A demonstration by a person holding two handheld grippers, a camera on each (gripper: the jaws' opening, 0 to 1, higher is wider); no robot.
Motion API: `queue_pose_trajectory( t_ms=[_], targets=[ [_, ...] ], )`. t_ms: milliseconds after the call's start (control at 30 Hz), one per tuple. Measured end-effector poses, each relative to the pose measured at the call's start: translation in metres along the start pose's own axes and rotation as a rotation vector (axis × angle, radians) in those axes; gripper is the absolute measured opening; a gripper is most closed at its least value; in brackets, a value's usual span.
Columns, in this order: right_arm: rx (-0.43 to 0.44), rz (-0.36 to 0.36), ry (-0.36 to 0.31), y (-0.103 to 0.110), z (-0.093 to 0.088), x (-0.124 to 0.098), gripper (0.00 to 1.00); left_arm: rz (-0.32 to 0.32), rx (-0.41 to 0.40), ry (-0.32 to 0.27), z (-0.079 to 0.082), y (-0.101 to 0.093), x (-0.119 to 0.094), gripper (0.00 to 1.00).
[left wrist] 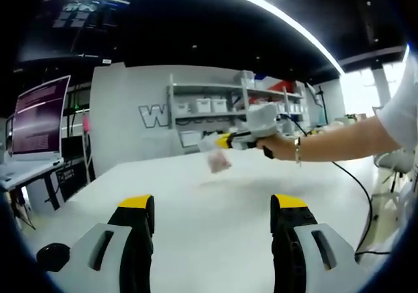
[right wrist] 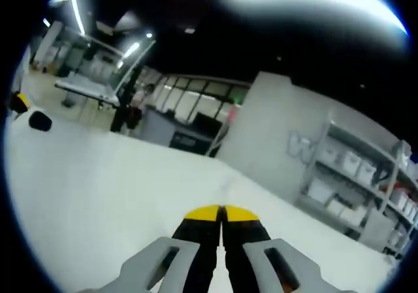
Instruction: Open the resealable bag by pulling the two sides of the seal apart until the entire bag opening is separated and visibly accessible.
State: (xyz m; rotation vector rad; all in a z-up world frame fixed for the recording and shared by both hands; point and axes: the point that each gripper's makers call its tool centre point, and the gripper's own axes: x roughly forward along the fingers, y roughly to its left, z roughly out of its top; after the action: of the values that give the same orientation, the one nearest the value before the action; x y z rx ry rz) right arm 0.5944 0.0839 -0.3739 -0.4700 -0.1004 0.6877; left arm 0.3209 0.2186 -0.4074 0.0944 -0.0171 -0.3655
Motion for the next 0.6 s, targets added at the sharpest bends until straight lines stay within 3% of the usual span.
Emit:
queue_pose_trajectory(
  t_ms=[600],
  targets=[
    [0.002, 0.018, -0.048, 0.011, 0.012, -0.029, 0.00, -0.016, 0.026, 0.002, 0.006, -0.012, -0.006, 0.71]
  ],
)
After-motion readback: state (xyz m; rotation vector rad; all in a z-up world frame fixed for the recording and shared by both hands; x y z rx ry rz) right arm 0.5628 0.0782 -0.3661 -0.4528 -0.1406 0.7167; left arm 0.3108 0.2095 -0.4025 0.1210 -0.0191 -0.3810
